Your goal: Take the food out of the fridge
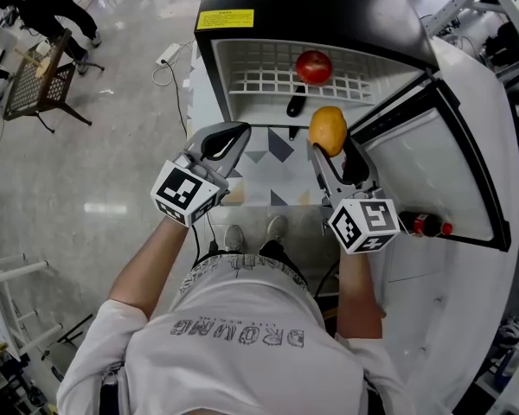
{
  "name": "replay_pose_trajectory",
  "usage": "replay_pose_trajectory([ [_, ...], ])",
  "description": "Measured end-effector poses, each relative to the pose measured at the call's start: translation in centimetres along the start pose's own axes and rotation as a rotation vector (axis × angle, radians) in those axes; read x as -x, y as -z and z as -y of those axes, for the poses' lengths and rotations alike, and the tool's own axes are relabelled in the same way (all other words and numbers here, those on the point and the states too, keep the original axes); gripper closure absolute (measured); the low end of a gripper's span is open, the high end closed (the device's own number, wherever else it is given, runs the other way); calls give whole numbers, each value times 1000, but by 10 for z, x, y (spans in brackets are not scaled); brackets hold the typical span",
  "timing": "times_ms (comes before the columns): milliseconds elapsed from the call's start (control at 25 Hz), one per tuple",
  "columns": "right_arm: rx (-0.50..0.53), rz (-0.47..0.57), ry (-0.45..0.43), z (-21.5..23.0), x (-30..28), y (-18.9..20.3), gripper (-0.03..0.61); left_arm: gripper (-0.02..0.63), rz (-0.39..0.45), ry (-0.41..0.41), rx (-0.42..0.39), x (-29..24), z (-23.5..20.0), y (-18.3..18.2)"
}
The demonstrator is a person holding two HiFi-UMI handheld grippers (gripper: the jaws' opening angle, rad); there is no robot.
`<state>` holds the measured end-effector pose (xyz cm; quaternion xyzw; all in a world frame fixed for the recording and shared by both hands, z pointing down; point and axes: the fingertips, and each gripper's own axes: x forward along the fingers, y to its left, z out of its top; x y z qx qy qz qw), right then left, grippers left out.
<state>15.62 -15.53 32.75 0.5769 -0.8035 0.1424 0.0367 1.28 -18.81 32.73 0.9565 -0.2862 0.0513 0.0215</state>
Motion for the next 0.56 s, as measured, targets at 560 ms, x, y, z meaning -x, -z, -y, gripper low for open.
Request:
replay_pose_trajectory([
  [560,-1,-9,-7,6,3,2,314,607,-2,-7,0,-3,4,-1],
])
